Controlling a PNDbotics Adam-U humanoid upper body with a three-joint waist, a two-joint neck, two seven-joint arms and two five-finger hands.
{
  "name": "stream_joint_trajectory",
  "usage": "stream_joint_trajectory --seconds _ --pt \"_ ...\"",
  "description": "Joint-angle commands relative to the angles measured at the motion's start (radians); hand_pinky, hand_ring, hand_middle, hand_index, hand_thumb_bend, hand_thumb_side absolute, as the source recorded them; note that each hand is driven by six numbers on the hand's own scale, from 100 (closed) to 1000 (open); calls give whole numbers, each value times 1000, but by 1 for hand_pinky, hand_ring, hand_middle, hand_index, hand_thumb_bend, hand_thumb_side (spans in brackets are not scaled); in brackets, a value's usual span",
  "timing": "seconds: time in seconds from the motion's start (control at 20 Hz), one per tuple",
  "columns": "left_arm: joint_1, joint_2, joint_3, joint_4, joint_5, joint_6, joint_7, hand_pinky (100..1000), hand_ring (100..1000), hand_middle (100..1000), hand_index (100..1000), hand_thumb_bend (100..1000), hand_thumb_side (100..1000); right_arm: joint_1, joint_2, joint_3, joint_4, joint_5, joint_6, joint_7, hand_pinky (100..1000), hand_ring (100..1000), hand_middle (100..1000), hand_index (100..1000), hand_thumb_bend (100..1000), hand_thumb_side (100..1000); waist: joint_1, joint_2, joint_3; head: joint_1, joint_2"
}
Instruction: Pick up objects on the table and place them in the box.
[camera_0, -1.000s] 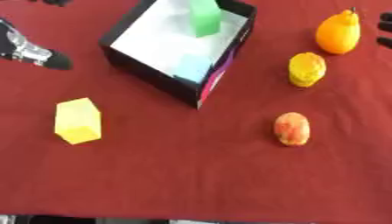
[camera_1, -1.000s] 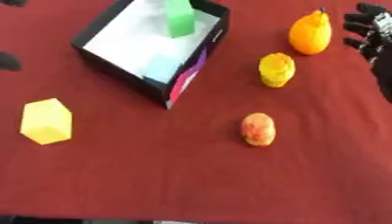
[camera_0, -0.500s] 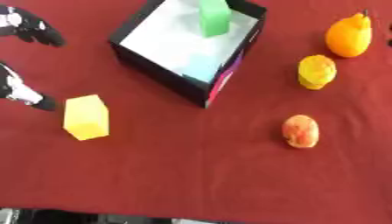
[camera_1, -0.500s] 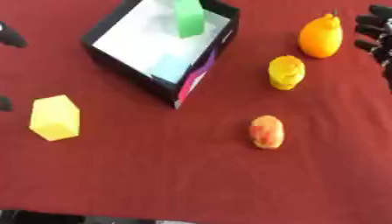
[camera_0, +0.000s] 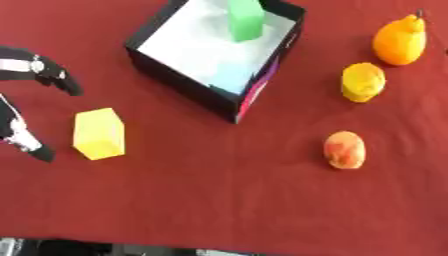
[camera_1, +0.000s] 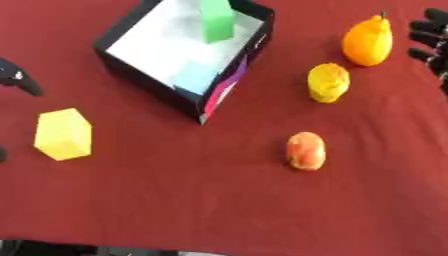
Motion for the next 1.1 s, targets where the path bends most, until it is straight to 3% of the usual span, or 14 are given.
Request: stream_joint_trajectory --seconds 0.05,0.7,1.1 --pt "-28 2 -12 22 -43 -20 -19 946 910 795 855 801 180 -9 -13 -4 -7 8 4 0 911 924 819 900 100 738 -1 -15 -2 5 3" --pt "-54 -30 -44 32 -119 -60 -51 948 921 807 856 832 160 -7 -5 -3 0 16 10 1 910 924 818 901 100 744 4 -14 0 16 11" --pt "-47 -32 -38 13 -190 -47 -17 937 913 797 844 840 153 -4 -2 -3 1 22 11 3 911 925 819 902 100 750 1 -12 2 22 12"
